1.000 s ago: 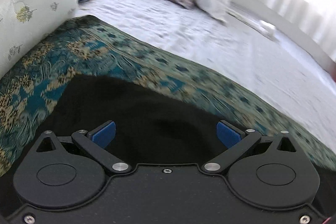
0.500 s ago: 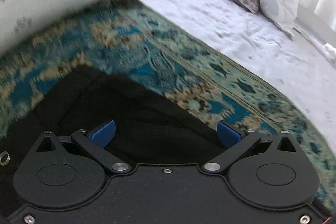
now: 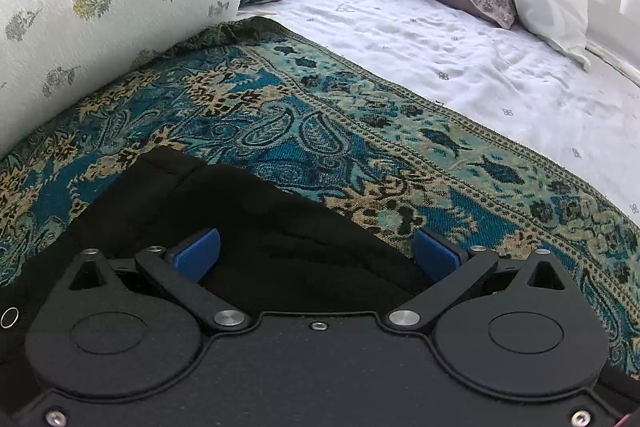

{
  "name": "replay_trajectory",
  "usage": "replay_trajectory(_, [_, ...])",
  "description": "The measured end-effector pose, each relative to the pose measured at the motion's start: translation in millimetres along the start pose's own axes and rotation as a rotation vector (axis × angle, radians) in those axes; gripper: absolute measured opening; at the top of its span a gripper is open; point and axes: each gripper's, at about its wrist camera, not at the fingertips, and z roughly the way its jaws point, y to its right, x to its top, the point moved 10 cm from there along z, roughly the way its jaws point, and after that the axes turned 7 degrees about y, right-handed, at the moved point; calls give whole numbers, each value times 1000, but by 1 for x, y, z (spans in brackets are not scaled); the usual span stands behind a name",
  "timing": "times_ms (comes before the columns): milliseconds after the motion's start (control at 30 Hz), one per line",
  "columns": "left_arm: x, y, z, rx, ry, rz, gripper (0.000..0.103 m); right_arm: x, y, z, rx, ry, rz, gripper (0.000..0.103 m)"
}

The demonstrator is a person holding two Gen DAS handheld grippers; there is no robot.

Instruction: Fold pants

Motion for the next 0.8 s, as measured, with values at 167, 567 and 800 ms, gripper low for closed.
replay_trajectory(167, [2, -2, -5, -42, -6, -8, 83, 5, 0, -6, 19, 2, -33, 29])
replay_trajectory(567, [15, -15, -43, -216, 53, -11, 2, 19, 49, -37, 193, -43, 166, 4])
replay_trajectory(800, [11, -43, -73, -279, 49, -18, 1, 22, 103, -73, 278, -30, 207, 4])
